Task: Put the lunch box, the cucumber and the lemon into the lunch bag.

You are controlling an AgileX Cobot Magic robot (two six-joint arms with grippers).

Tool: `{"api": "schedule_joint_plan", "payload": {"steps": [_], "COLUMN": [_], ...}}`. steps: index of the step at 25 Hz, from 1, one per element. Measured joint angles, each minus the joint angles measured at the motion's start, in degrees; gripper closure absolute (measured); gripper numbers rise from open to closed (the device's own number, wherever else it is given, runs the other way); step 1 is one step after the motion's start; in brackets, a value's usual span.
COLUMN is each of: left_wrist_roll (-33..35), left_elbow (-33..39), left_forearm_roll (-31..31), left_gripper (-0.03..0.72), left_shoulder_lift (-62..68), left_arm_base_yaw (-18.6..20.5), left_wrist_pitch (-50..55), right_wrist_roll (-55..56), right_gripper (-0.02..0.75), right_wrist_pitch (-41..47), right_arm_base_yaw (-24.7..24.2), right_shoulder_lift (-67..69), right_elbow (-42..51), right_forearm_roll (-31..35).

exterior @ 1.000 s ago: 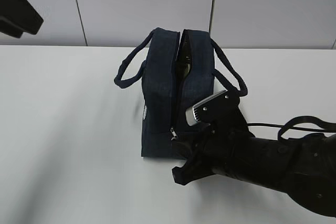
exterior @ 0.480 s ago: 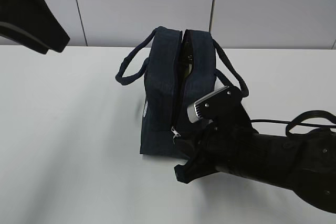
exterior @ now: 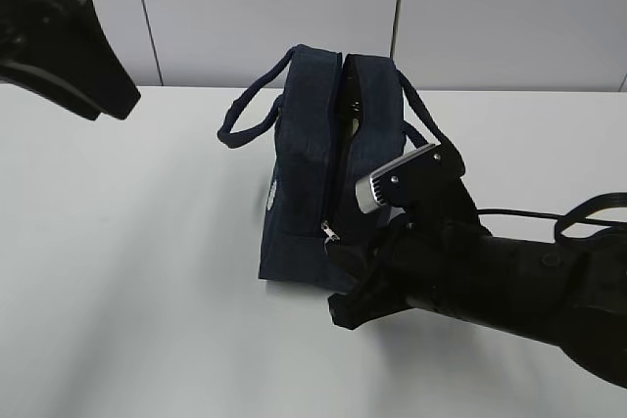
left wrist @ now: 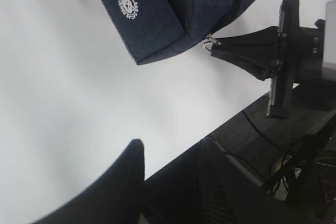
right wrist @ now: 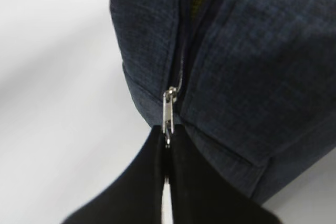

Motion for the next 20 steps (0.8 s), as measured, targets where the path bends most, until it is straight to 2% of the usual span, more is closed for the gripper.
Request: {"api": "schedule_joint_plan", "payload": {"steps": [6, 12, 20], "left_wrist_roll": [0.00, 0.00, 2.55], "left_elbow": [4.23, 9.56, 13.77], "left_forearm_roll": [0.35, 0.43, 0.32], "left_gripper": [0.440, 0.353, 0.337], "left_shoulder_lift": [0.47, 0.47, 0.69], "left_arm_base_yaw": [0.00, -0.20, -6.61], "left_wrist_pitch": [-0.11, -0.31, -8.20], "right_wrist_roll": [0.00, 0.00, 0.00], "right_gripper": [0.738, 0.738, 0.738], "right_wrist_pitch": [0.24, 1.22, 3.08], "right_arm_base_yaw": [0.00, 0.00, 0.00], "right_shoulder_lift": [-1.21, -2.81, -5.45], "right_elbow": [0.00, -0.27, -1.60], "right_forearm_roll": [0.00, -0.09, -0.09]}}
